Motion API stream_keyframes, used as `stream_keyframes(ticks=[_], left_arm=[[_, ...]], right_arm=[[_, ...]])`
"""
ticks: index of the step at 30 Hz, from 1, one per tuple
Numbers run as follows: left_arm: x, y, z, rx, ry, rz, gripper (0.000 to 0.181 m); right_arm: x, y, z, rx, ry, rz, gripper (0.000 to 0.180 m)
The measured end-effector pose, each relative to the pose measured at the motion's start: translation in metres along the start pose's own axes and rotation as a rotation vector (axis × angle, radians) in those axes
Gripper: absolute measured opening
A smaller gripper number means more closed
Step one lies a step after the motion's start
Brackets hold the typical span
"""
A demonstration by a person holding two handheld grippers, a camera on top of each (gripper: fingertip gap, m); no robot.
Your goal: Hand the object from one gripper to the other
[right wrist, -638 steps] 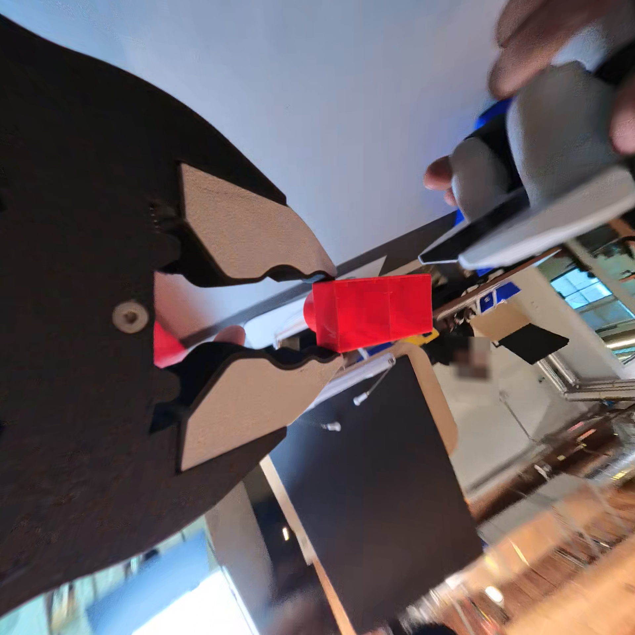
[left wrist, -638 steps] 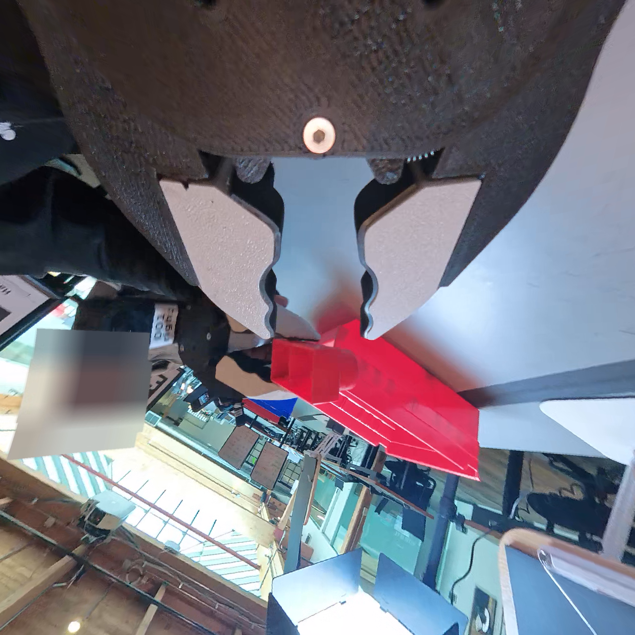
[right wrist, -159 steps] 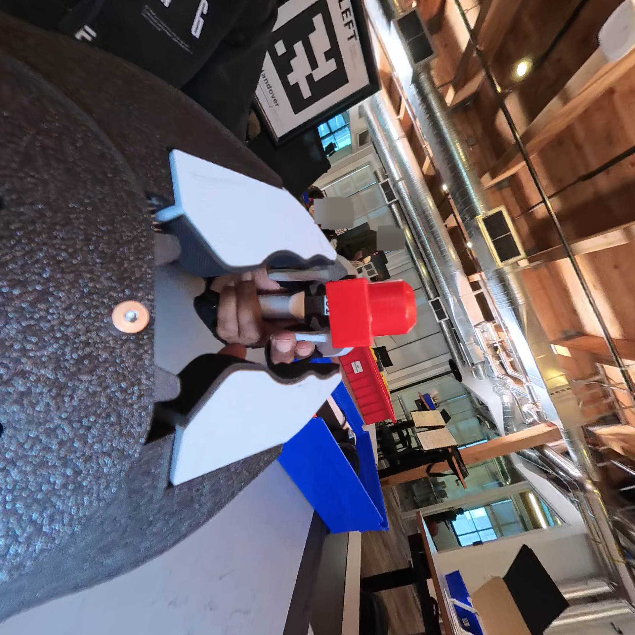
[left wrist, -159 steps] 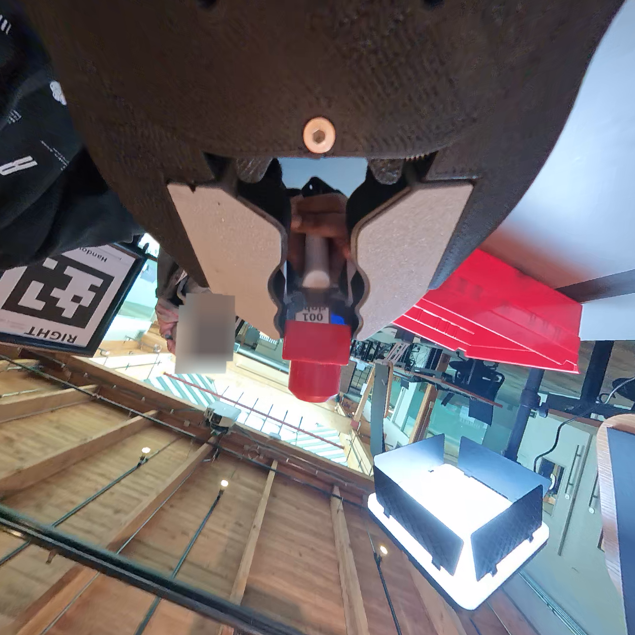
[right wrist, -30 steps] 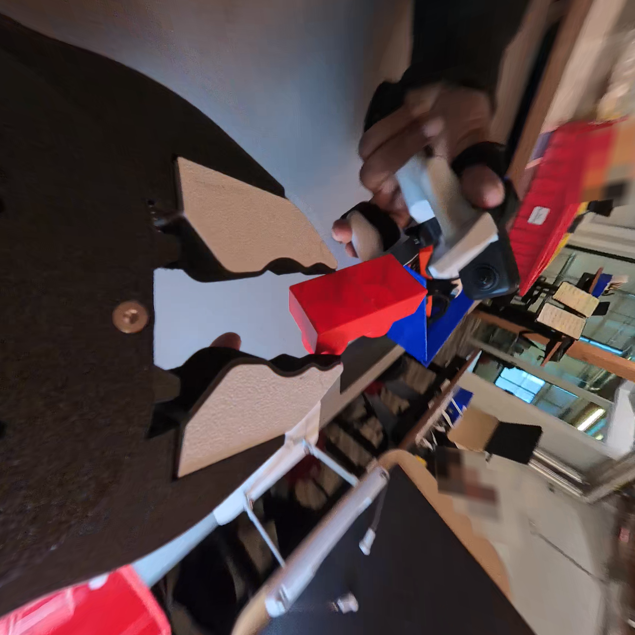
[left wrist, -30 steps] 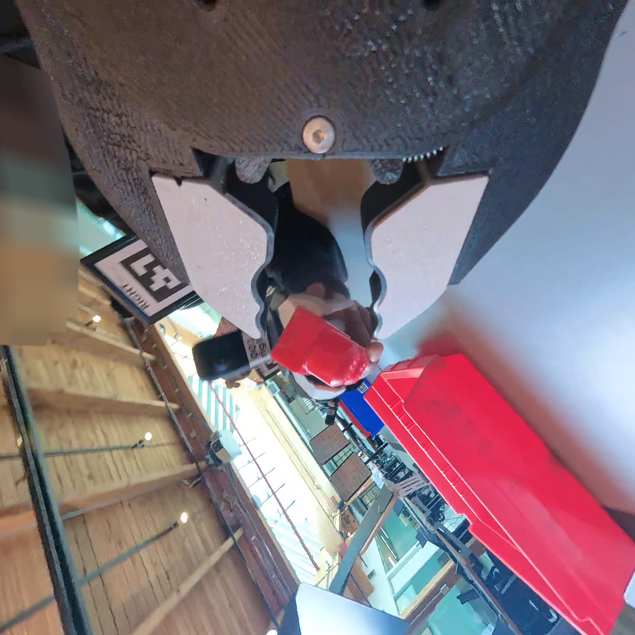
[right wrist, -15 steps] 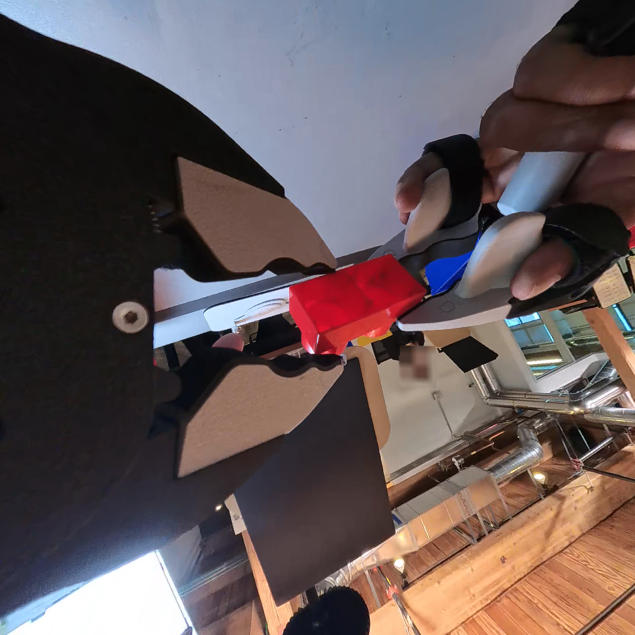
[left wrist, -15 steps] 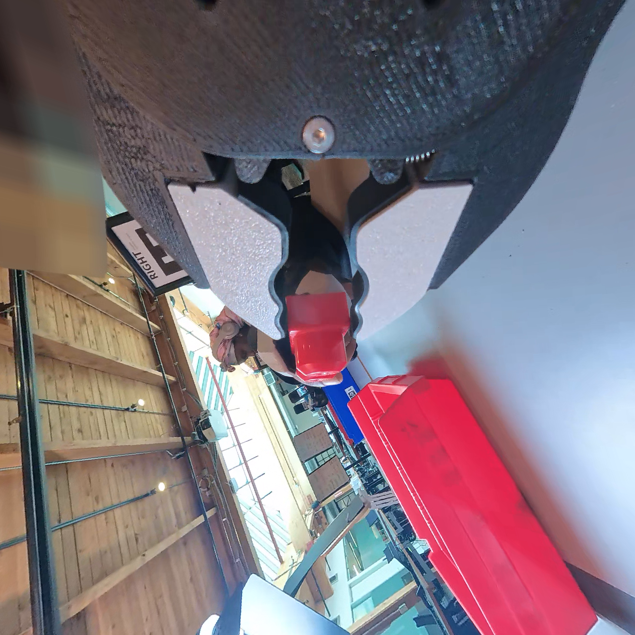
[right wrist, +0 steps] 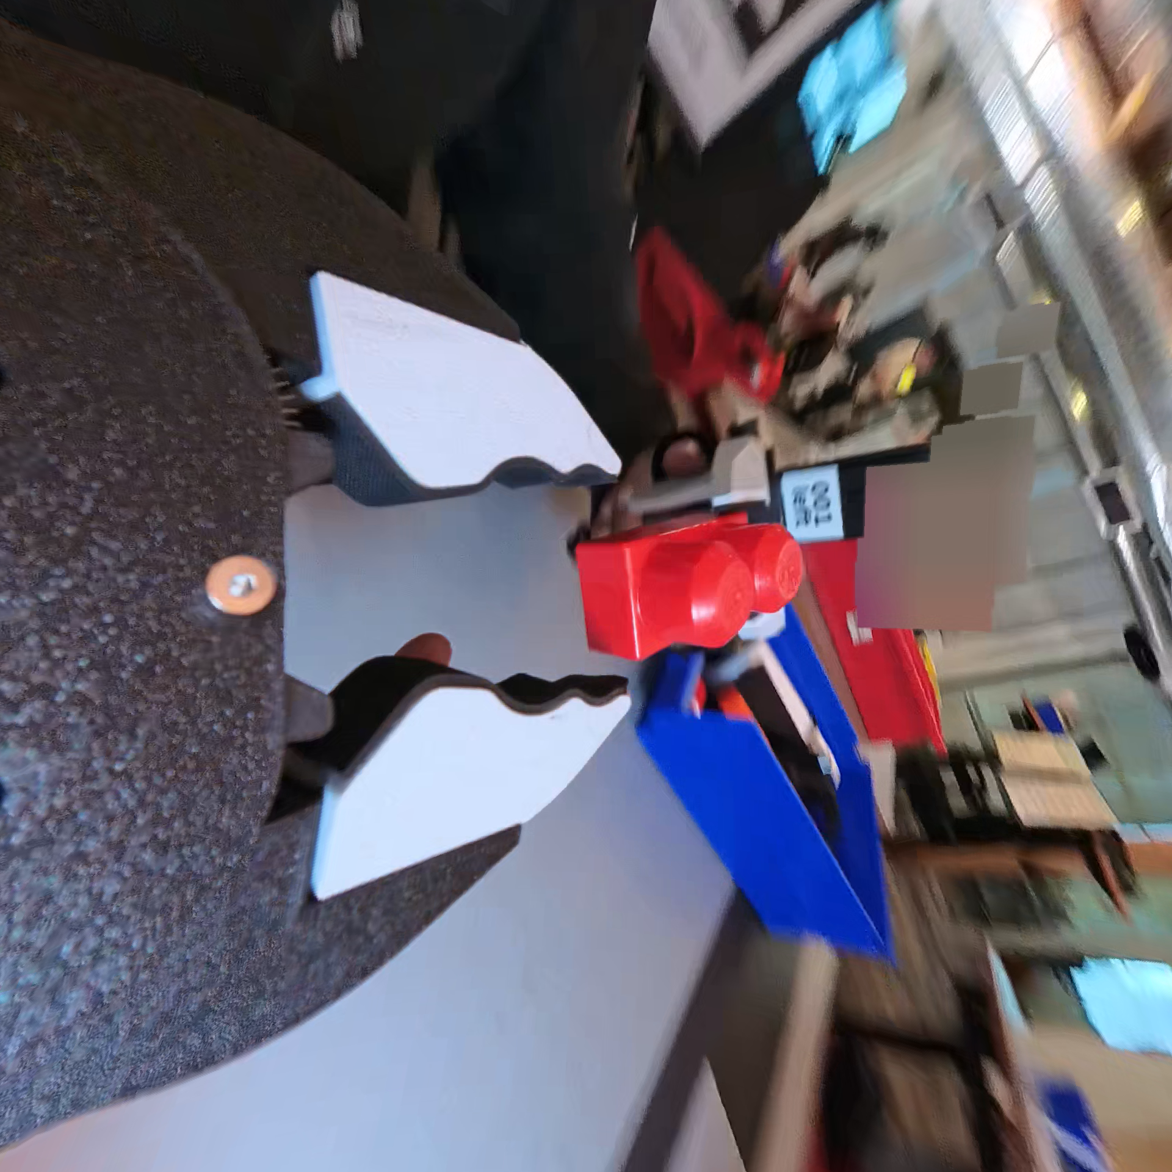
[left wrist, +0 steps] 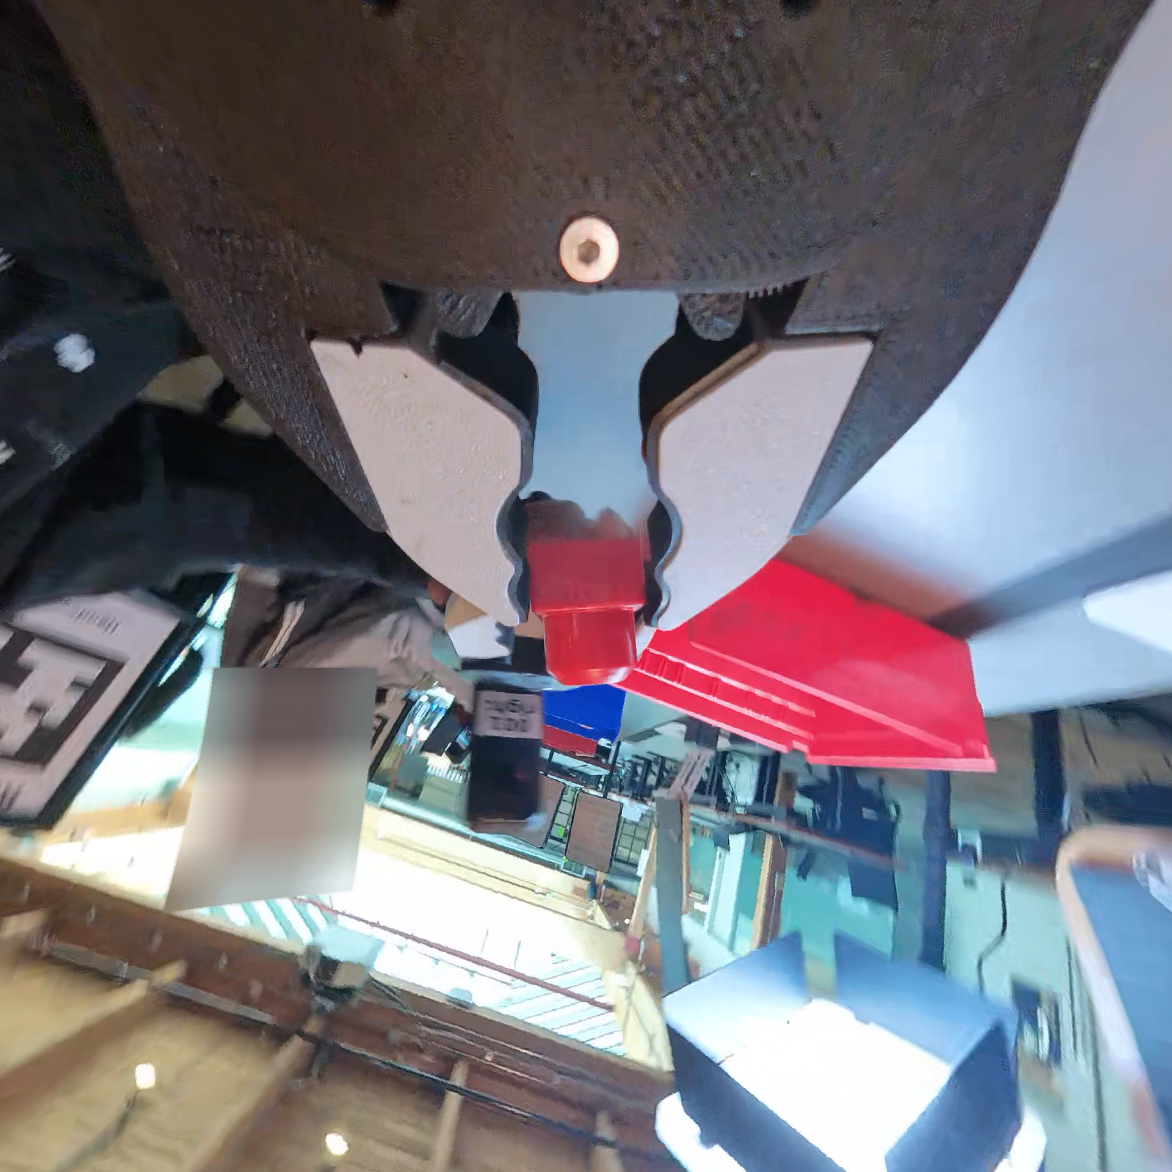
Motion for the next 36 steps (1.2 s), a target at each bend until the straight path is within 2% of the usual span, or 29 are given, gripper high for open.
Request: stream_keyframes(ticks=[2,4,7,13,18,21,24,26,30,34,36], left_arm=[[0.003,0.009,0.002,0.126,-0.039,0.040,0.035],[0.006,0.014,0.003,0.192,-0.071,0.066,0.035],[0.009,0.019,0.006,0.286,-0.139,0.066,0.035],[0.013,0.023,0.008,0.381,-0.246,0.012,0.035],[0.014,0.011,0.009,0.149,-0.203,-0.042,0.037],[0.014,-0.003,0.009,-0.170,-0.103,-0.048,0.044],[0.011,-0.017,0.015,-0.553,0.088,0.022,0.051],[0.008,-0.024,0.023,-0.690,0.181,0.067,0.052],[0.010,-0.027,0.032,-0.776,0.175,0.168,0.056],[0.019,-0.019,0.033,-0.774,0.132,0.298,0.056],[0.023,-0.015,0.032,-0.741,0.091,0.303,0.056]], right_arm=[[0.002,0.001,0.004,0.175,-0.024,-0.178,0.058],[0.004,0.002,0.005,0.302,-0.021,-0.278,0.058],[0.007,0.006,0.008,0.431,-0.056,-0.317,0.050],[0.005,0.011,0.010,0.458,-0.086,-0.299,0.046],[0.000,0.014,0.005,0.310,-0.027,-0.166,0.042],[-0.005,0.010,0.000,0.105,0.045,-0.058,0.040],[-0.010,0.000,-0.004,-0.156,0.114,0.038,0.040],[-0.012,-0.011,-0.006,-0.305,0.157,0.068,0.040],[-0.013,-0.029,-0.009,-0.506,0.209,0.104,0.040],[-0.013,-0.031,-0.008,-0.554,0.221,0.112,0.039],[-0.014,-0.030,-0.008,-0.549,0.238,0.110,0.039]])
Point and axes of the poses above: each gripper's, where its closed fingertips meet, x out along the fingers, z out of its underside, y = z × x across the jaws, the point moved 10 cm from there along -x, back along the fingers, and after that the axes turned 13 degrees about z, right-handed, at the moved point
